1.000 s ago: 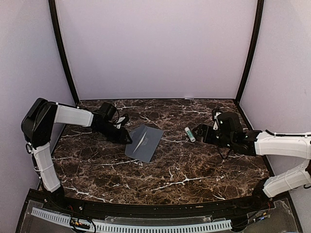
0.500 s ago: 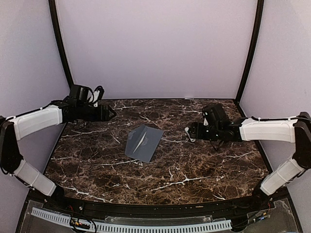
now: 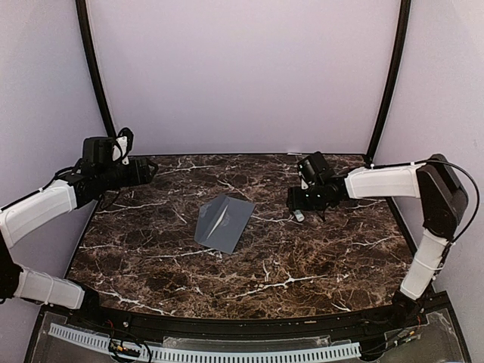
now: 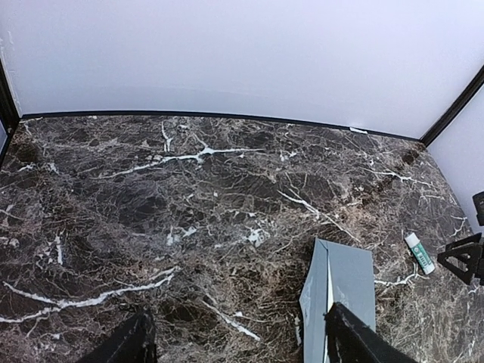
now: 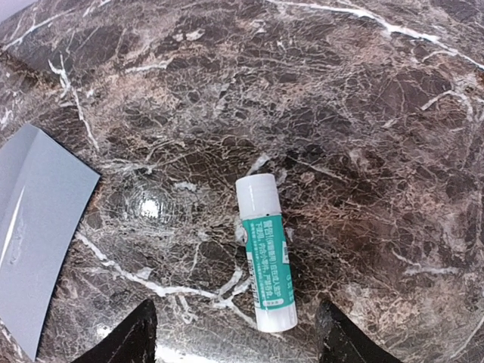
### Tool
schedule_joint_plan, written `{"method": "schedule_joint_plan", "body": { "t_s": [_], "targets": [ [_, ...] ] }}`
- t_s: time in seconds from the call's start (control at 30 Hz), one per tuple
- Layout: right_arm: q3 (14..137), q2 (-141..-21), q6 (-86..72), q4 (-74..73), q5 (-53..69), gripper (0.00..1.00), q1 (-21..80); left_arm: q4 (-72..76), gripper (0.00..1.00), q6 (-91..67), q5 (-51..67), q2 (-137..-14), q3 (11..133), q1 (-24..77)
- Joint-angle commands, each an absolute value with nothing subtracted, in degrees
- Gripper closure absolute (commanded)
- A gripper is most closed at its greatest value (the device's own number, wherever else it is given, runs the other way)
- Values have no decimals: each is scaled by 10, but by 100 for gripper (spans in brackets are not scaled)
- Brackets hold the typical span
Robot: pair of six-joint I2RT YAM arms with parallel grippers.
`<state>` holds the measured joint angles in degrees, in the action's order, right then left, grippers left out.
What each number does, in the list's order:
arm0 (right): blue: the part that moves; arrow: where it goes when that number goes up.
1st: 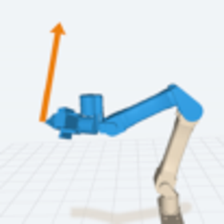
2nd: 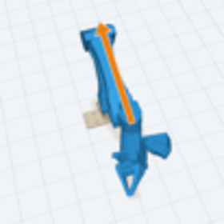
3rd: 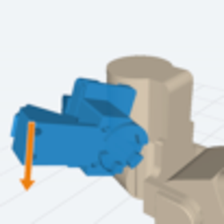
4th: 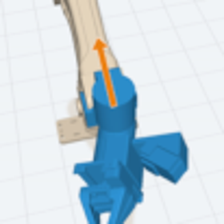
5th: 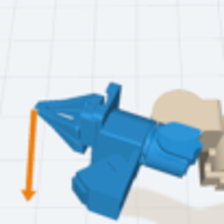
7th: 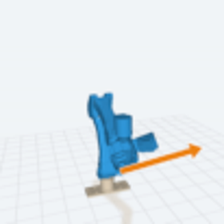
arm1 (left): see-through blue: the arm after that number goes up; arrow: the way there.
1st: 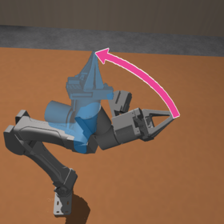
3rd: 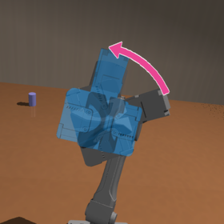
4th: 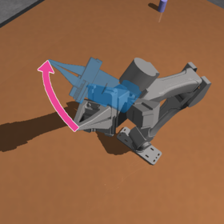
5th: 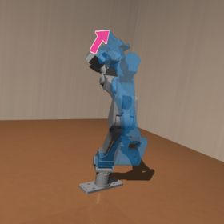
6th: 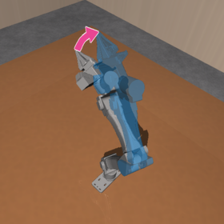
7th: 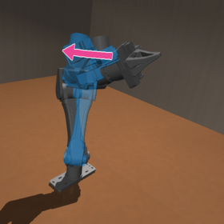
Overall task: Place the letter into the envelope and seal it
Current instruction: Open the solid glue cap from the solid glue.
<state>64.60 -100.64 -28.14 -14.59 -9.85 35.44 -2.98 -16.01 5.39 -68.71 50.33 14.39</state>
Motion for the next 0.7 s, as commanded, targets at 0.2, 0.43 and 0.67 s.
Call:
{"method": "schedule_joint_plan", "body": {
  "t_s": [0.2,0.43,0.67],
  "targets": [
    [679,-1072,-257,-171,-98,37,344,-12,24,-173,60,-674,497,143],
    [687,-1089,-253,-176,-103,48,343,-11,24,-175,61,-676,497,143],
    [699,-1106,-246,-183,-102,55,345,-9,24,-176,59,-679,496,143]
  ]
}}
